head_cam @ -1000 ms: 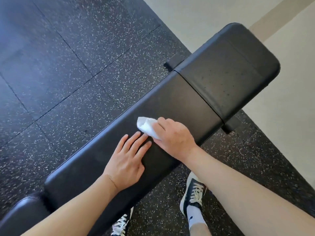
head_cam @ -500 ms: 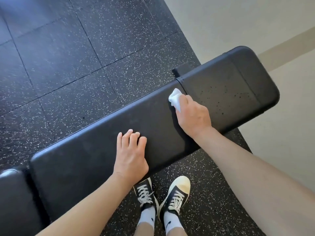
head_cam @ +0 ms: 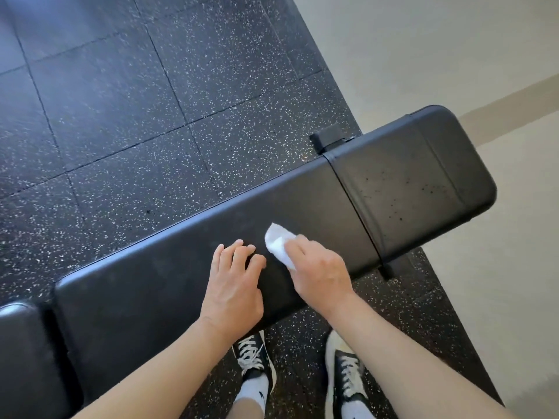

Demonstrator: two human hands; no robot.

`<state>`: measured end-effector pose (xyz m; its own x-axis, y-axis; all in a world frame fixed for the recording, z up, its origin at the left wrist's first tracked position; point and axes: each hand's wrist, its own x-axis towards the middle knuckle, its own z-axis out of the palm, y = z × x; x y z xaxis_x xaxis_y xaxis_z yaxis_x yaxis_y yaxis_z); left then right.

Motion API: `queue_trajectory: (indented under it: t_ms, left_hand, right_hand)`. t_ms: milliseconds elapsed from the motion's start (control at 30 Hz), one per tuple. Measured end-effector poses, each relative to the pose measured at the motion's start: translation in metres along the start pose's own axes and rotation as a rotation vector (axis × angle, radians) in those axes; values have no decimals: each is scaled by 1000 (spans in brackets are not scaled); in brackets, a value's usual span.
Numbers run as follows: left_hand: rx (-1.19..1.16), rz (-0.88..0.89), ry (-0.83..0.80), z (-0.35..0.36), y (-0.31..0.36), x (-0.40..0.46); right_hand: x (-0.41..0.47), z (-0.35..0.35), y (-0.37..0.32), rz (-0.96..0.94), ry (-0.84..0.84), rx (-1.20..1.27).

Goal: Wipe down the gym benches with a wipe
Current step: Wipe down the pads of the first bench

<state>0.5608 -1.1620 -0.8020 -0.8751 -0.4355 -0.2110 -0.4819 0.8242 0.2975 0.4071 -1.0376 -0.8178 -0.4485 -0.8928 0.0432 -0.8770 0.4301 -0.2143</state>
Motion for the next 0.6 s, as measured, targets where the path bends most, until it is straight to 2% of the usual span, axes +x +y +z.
queue_trajectory:
  t_ms: [167, 267, 400, 500, 600]
  left_hand:
    - [-40, -36, 32, -13, 8, 17]
    - [-66, -45, 75, -20, 18, 38]
    - [-119, -179, 122, -32, 38, 73]
    - [-109, -187, 125, -35, 57, 94]
    - [-120, -181, 128, -31, 76, 125]
  right_hand:
    - [-47, -23, 49, -3, -120, 62]
    - [-38, -42, 85, 128, -87, 205]
    - [-4, -67, 124, 337, 18, 335]
    - [20, -81, 150, 406, 96, 404]
    - [35, -81, 175, 441, 91, 459]
